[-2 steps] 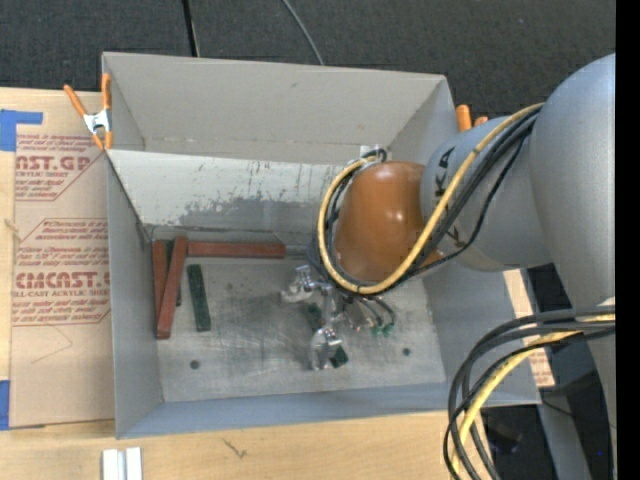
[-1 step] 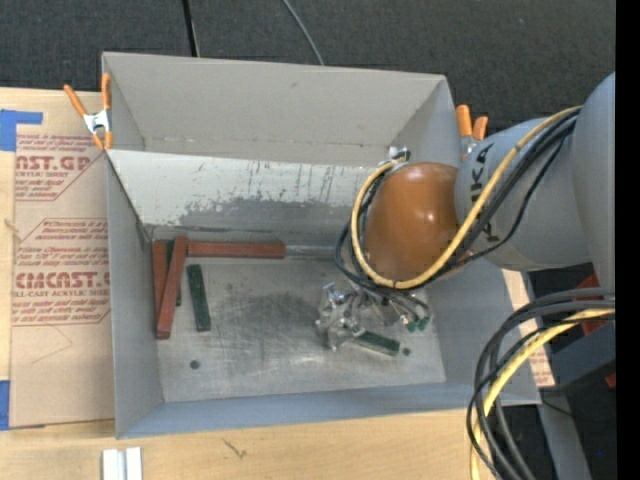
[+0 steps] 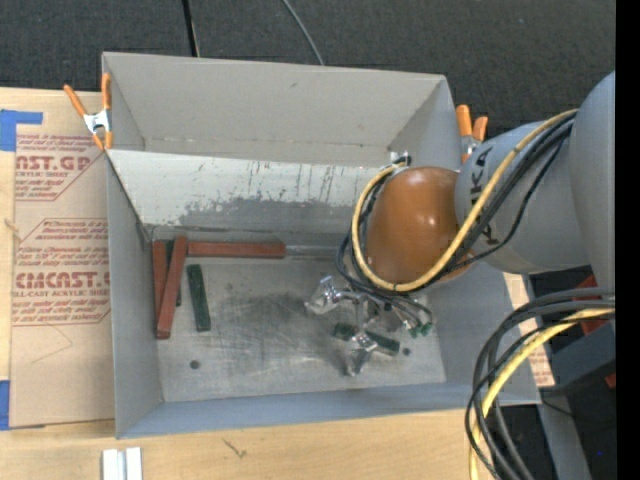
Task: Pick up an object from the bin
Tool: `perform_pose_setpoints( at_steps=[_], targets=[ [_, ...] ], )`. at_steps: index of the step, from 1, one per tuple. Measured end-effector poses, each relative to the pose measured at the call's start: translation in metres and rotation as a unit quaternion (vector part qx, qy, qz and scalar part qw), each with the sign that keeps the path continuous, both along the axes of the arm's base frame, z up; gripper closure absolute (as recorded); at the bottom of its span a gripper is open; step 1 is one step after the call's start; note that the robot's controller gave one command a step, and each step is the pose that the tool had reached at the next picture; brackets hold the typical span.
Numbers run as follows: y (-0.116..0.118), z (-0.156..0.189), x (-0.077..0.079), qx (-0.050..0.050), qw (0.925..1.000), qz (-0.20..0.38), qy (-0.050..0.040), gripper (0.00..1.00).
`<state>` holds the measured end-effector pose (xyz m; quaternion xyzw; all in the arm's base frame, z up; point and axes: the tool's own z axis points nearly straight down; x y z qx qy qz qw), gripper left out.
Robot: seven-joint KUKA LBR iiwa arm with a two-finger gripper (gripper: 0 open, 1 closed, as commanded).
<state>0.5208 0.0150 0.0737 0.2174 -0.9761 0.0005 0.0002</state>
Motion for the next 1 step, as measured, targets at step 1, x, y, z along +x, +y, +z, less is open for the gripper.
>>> perform_pose_setpoints(
  at_steps=[1],
  targets=[
    [0.0000, -0.0001, 0.0000, 0.000, 1.0000, 0.000, -0.0003, 0.00]
  ],
)
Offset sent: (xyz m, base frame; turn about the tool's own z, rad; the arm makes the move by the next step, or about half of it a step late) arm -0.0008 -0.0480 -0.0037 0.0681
